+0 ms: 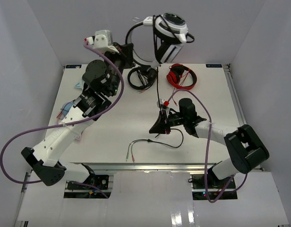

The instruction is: Wrap the headphones

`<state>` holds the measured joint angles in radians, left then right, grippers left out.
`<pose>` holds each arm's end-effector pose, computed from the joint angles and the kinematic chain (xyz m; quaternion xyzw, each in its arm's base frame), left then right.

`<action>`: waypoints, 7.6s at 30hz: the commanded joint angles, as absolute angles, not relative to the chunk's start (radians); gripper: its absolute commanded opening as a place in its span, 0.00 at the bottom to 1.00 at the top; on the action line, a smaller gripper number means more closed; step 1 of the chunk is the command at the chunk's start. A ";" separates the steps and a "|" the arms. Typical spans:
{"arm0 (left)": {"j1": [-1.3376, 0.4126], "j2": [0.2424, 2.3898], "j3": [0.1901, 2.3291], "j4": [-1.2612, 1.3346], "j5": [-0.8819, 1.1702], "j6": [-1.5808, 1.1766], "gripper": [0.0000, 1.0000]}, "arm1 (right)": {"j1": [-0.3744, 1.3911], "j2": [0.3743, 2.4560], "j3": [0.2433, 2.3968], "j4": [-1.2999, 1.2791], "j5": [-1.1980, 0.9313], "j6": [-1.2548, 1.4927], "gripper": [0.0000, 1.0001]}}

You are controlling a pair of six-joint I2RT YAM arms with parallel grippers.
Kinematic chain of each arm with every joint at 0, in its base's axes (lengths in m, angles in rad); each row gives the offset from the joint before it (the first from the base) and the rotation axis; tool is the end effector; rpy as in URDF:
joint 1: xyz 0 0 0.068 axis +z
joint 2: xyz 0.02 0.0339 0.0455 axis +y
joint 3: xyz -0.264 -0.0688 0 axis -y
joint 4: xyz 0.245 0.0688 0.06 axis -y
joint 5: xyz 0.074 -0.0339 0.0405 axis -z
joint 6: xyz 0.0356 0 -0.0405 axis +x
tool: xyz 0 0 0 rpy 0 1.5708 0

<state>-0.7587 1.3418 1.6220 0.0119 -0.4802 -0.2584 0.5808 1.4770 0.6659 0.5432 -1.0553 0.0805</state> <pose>0.2145 -0.1807 0.5264 -0.0414 0.6088 -0.2556 0.7499 0.2303 0.1882 0.2158 -0.4659 0.5901 0.5488 0.3655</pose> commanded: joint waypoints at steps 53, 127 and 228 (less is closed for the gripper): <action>-0.750 1.207 1.485 0.129 -0.063 -0.522 0.00 | 0.355 1.445 0.815 0.886 -1.209 0.460 0.10; -0.786 1.474 1.488 0.232 -0.916 -0.038 0.00 | 0.380 1.212 0.660 0.667 -1.114 0.251 0.08; -0.538 1.463 1.244 -0.564 -0.093 -0.197 0.98 | 0.216 1.009 0.726 -0.172 -0.438 -0.315 0.90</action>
<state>-0.5393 1.6628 1.2861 -0.5777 -0.0724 -0.1818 0.2622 1.0287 0.7049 -0.1634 -0.5555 -0.5070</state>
